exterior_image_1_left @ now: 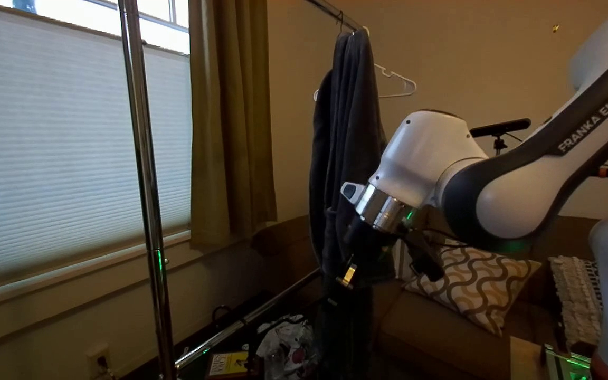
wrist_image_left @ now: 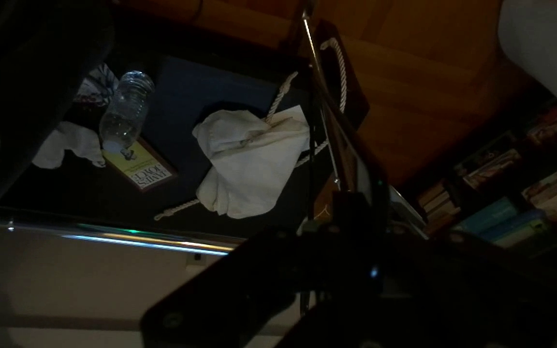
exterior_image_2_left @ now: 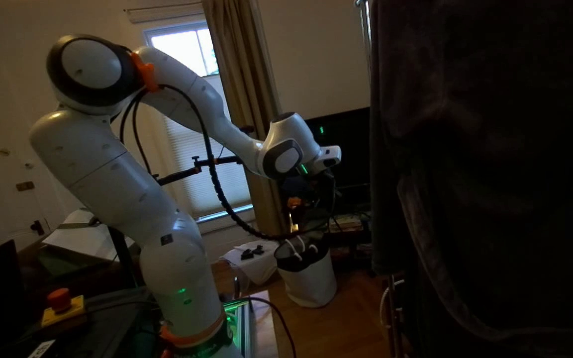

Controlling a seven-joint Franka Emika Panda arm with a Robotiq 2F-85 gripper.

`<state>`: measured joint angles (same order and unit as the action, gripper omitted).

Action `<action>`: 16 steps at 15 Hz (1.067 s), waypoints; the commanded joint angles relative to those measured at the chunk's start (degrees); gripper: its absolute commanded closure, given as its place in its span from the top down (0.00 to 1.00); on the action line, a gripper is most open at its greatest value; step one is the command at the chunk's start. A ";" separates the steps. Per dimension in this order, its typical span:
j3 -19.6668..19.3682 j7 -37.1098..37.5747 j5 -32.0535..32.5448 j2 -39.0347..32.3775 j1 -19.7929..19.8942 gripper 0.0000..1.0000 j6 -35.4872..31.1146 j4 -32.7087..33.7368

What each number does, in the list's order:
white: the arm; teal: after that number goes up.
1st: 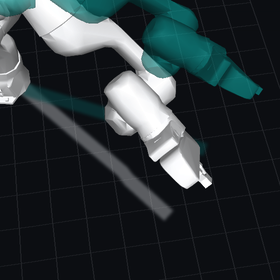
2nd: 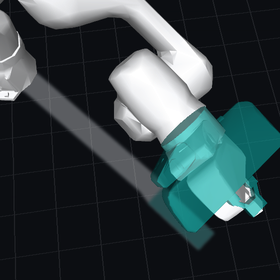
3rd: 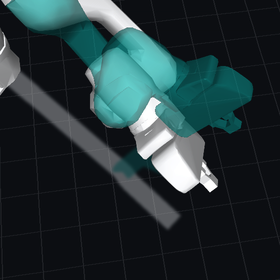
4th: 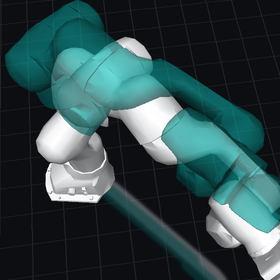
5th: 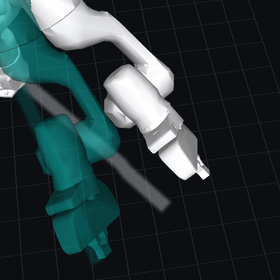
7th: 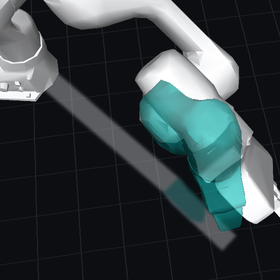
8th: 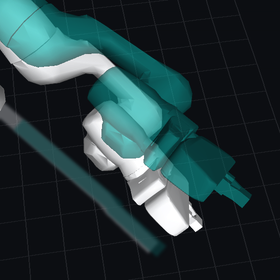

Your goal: Move the black hanger to the bottom rail.

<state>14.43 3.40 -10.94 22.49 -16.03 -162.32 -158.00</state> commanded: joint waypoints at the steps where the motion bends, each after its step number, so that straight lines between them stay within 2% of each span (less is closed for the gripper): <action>1: 1.10 1.35 2.87 -7.74 0.13 0.01 -6.52 1.13; 4: 1.50 3.08 5.40 -11.05 2.30 0.01 -11.62 3.08; 7: 2.52 3.60 6.79 -12.70 4.58 0.01 -13.54 5.38; 9: 2.15 3.87 5.11 -14.09 3.92 0.01 -10.61 7.39; 10: 0.73 3.97 3.94 -14.87 1.89 0.01 -8.18 8.15; 13: 1.00 5.73 2.25 -16.25 1.19 0.01 -2.66 9.56; 14: 1.27 6.84 2.51 -16.16 1.34 0.31 -1.60 9.70; 16: 1.30 8.11 2.50 -15.41 1.32 0.39 -0.62 10.17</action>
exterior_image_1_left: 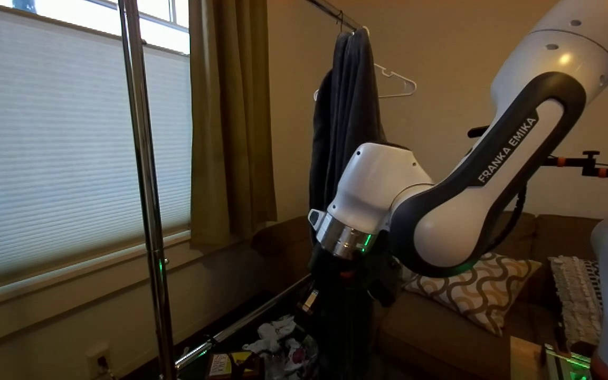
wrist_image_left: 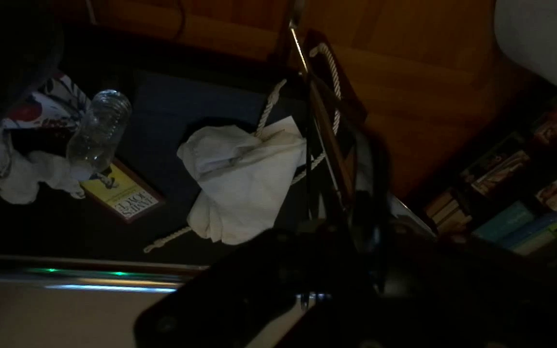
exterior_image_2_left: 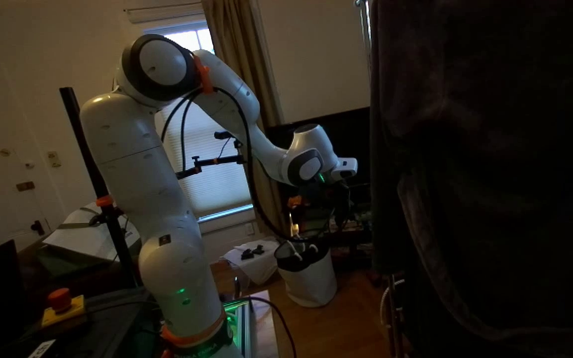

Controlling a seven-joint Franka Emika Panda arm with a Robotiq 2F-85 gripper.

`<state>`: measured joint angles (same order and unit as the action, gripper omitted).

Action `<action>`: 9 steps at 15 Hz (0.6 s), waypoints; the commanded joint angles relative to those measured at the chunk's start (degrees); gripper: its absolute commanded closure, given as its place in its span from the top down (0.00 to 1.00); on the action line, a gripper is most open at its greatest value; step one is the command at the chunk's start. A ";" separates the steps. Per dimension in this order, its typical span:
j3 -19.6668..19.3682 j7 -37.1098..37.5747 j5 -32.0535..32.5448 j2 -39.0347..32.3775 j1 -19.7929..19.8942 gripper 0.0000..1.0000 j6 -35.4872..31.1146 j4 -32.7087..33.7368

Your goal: Move the black hanger to the bottom rail.

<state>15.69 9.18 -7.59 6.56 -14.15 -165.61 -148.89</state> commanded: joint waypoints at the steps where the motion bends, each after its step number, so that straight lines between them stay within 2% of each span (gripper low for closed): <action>1: 0.00 2.86 -0.87 1.13 -0.57 0.47 2.94 1.26; 4: -0.99 1.82 -5.58 8.19 -1.82 0.69 0.61 0.89; 7: -1.15 3.24 -4.16 16.51 -0.63 0.92 1.42 0.28; 8: -2.17 1.89 -5.59 18.53 -1.90 0.98 0.73 0.11; 9: -4.31 -0.92 -8.28 19.96 -4.86 1.00 0.12 0.20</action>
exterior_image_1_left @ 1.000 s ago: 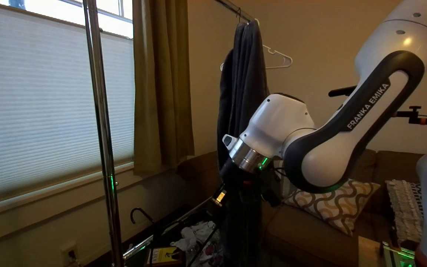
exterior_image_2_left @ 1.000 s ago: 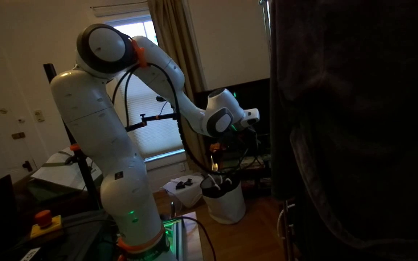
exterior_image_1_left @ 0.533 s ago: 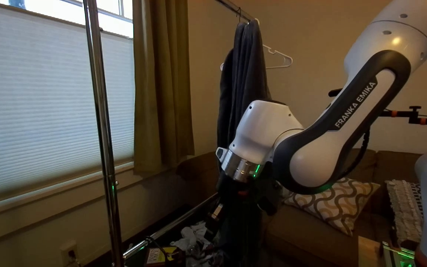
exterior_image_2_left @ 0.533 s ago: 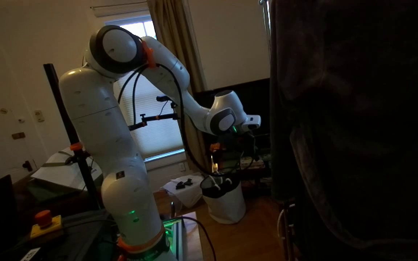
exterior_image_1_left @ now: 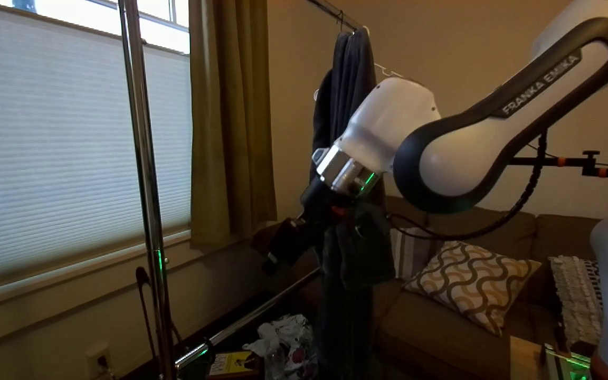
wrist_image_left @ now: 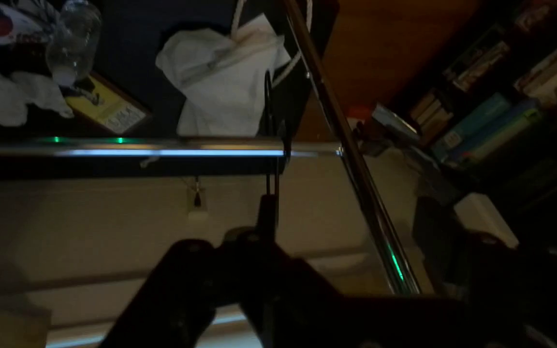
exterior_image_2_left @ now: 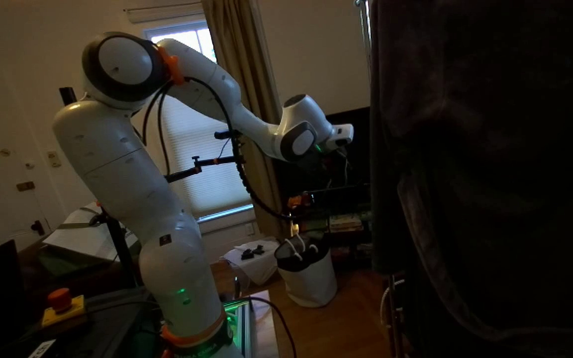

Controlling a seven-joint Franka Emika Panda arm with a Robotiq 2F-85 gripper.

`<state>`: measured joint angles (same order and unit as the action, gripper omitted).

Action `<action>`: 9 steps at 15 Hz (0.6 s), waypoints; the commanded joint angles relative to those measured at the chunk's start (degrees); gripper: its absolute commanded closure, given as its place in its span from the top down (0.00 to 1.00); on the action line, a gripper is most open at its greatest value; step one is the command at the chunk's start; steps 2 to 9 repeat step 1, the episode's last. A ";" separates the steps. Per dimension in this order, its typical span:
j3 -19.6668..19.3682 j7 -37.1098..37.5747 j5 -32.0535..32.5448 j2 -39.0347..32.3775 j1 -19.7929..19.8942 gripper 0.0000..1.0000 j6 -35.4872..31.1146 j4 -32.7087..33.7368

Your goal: Move the black hanger to the bottom rail.

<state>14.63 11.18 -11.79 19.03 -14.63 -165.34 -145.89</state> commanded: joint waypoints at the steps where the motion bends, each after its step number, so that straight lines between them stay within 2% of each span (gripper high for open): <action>1: -0.89 -0.20 -0.57 2.36 -0.89 0.89 0.16 0.01; 9: -0.89 -0.20 -0.57 2.36 -0.89 0.89 0.16 0.01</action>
